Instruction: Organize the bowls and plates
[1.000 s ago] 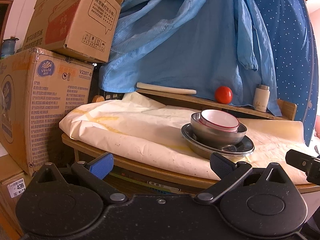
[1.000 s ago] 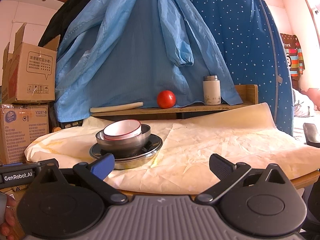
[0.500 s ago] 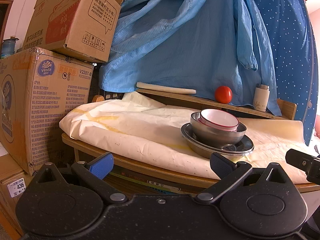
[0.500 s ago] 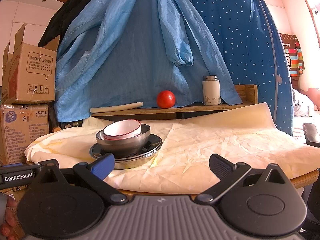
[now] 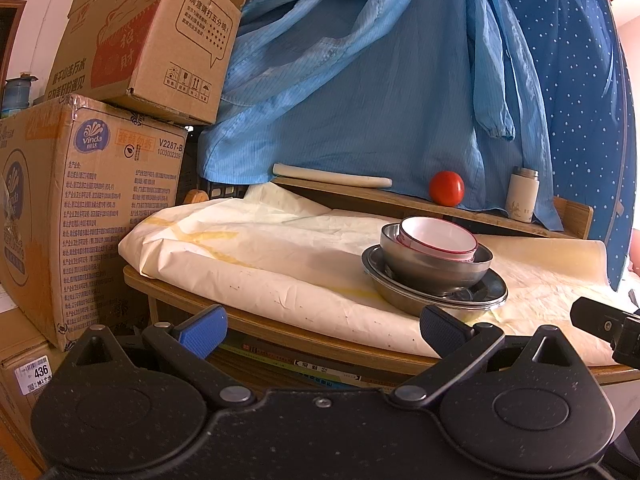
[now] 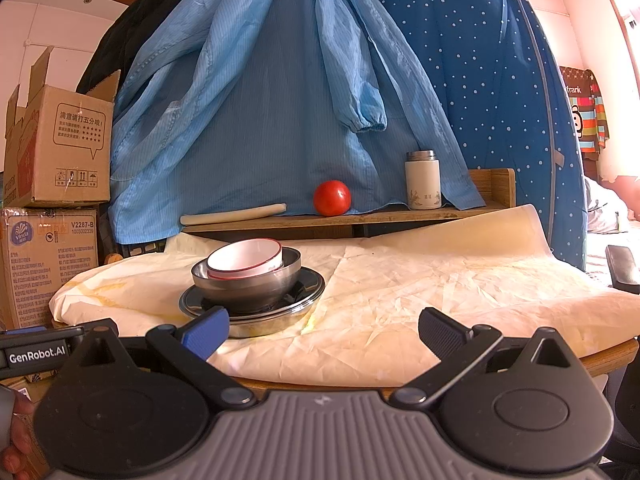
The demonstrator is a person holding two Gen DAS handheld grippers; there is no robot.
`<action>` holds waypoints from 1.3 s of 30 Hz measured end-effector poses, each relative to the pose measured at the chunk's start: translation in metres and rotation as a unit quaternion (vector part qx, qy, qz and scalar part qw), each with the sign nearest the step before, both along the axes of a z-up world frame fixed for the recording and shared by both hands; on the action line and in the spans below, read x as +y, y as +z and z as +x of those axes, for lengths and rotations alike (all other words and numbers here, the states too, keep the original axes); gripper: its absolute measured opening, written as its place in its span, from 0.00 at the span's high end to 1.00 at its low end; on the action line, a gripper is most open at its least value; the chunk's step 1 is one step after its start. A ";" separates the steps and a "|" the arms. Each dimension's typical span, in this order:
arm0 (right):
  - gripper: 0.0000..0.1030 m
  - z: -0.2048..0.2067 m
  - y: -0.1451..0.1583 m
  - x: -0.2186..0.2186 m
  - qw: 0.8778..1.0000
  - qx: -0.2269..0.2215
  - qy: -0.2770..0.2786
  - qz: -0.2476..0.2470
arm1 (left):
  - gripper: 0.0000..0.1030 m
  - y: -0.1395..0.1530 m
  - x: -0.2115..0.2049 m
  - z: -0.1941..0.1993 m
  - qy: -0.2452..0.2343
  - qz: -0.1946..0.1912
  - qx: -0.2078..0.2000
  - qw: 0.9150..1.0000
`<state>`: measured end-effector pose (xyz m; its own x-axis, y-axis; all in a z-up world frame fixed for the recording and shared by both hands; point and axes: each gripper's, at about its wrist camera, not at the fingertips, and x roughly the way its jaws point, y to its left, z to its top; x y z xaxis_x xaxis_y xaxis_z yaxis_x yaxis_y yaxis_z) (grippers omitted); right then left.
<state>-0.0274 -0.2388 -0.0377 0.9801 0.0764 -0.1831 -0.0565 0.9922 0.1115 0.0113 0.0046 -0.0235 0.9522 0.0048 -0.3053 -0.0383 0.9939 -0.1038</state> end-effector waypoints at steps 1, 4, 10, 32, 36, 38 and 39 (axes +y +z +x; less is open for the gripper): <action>0.00 0.000 0.000 0.000 1.000 0.000 0.000 0.000 | 0.01 0.000 0.000 0.000 0.000 0.000 0.000 1.000; 0.00 0.000 0.000 0.000 1.000 0.000 0.000 0.000 | 0.01 -0.001 0.000 0.000 -0.001 0.000 0.001 1.000; 0.00 0.000 0.000 0.000 1.000 0.000 0.000 0.000 | 0.01 -0.001 0.000 0.000 -0.001 0.000 0.001 1.000; 0.00 0.000 -0.001 0.001 1.000 0.003 0.002 0.000 | 0.01 0.000 -0.001 0.000 -0.011 0.006 0.005 1.000; 0.00 0.000 -0.002 0.002 1.000 0.003 0.002 0.000 | 0.01 0.001 -0.002 0.000 -0.014 0.012 0.008 1.000; 0.00 -0.001 -0.002 0.002 1.000 0.003 0.002 0.000 | 0.01 0.001 -0.002 0.000 -0.013 0.012 0.008 1.000; 0.00 -0.001 -0.002 0.001 1.000 0.003 0.003 0.000 | 0.01 0.000 -0.002 -0.001 -0.013 0.011 0.009 1.000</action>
<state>-0.0279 -0.2374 -0.0396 0.9786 0.0814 -0.1889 -0.0609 0.9918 0.1120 0.0107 0.0030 -0.0230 0.9467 -0.0124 -0.3219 -0.0145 0.9966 -0.0811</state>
